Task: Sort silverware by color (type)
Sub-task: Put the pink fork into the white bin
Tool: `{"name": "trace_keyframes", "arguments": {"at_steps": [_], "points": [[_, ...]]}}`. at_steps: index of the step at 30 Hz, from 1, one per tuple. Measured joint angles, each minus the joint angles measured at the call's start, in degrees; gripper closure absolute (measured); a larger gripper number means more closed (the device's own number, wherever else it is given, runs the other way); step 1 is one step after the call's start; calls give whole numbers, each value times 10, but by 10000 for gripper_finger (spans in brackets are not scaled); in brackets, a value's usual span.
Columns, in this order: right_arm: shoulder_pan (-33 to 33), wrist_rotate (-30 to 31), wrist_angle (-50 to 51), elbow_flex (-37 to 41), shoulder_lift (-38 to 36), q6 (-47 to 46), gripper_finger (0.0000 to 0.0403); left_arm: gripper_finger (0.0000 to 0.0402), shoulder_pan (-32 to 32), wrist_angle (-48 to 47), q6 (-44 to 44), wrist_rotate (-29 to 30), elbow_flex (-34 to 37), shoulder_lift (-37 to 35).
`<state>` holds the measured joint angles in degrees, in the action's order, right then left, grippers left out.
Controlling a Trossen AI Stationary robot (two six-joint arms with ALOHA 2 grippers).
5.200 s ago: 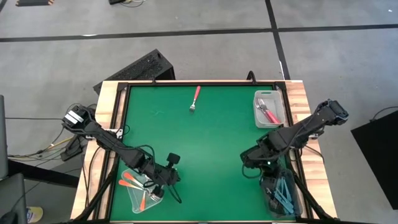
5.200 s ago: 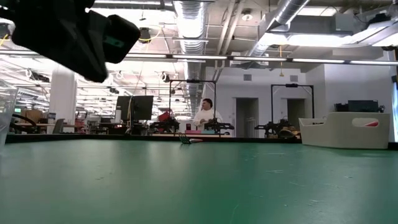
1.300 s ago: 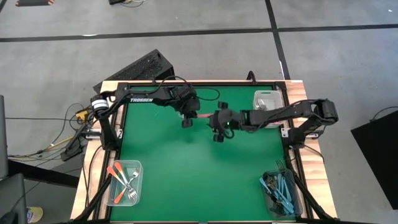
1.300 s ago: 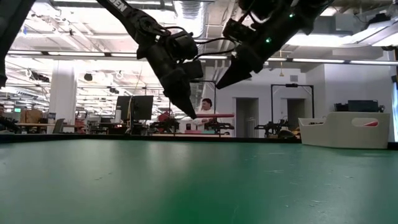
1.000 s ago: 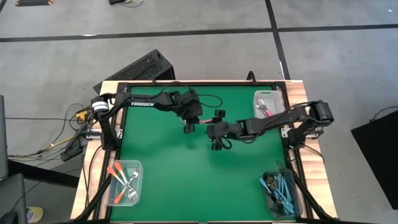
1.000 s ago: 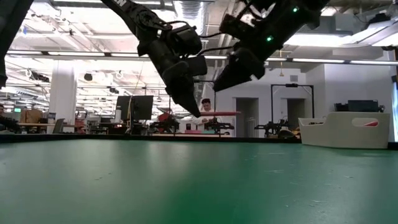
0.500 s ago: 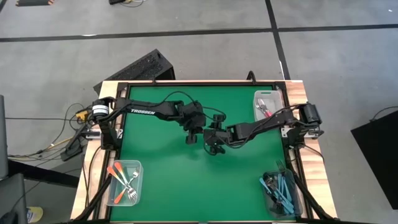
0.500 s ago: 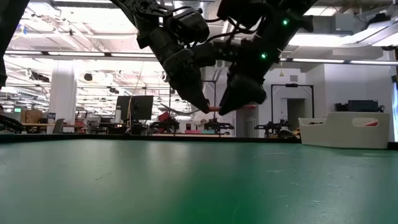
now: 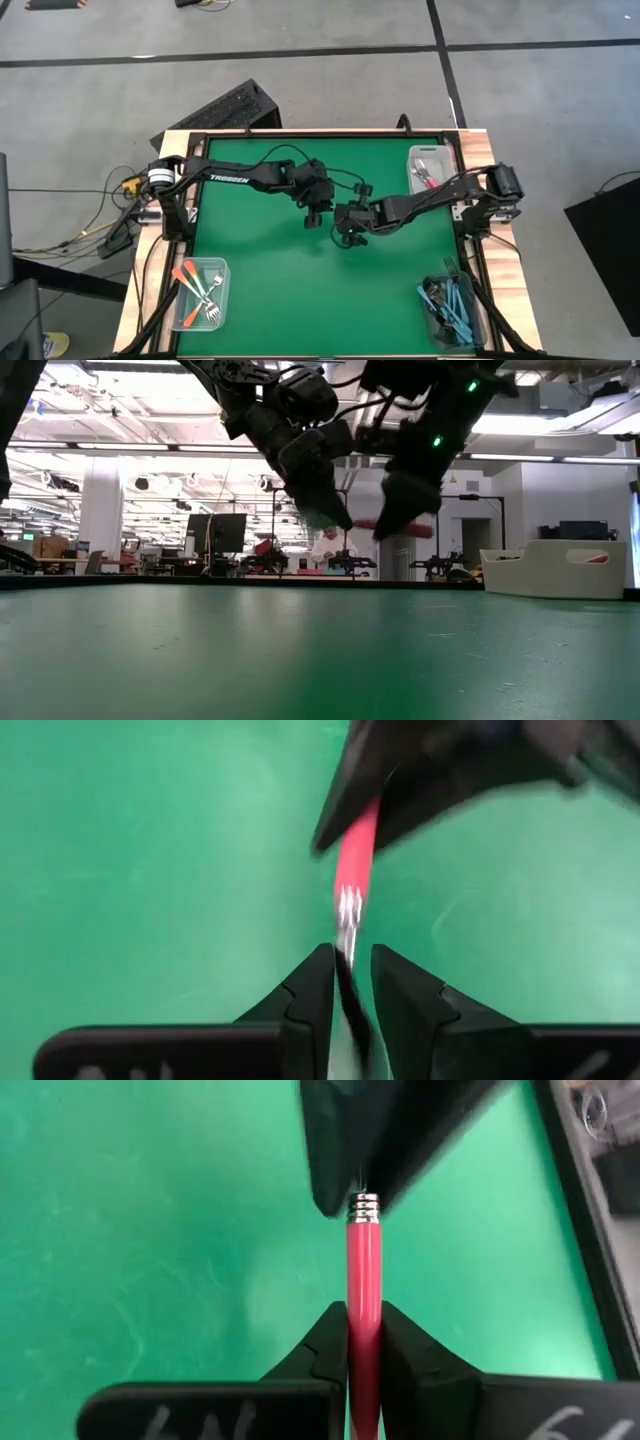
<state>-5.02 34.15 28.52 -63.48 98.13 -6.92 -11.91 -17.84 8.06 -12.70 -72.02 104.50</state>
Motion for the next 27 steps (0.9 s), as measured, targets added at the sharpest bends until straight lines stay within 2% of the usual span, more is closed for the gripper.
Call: {"name": "trace_keyframes", "arguments": {"at_steps": [5,10,13,16,19,24,27], "points": [[19,-9,123,1,-52,-130,361,328,-20,1,6,25,-1,-36],[51,55,282,1,-104,-279,361,310,-29,-23,15,16,4,-84],[72,67,397,2,-134,-388,361,303,-30,-12,22,20,15,-127],[99,71,459,23,-168,-467,360,301,-30,43,18,22,81,-165],[119,69,459,68,-206,-495,359,301,-31,123,0,23,167,-215],[165,44,444,141,-248,-503,358,301,-41,226,-42,30,296,-305],[207,12,429,174,-268,-477,357,301,-42,270,-57,32,341,-361]]}}
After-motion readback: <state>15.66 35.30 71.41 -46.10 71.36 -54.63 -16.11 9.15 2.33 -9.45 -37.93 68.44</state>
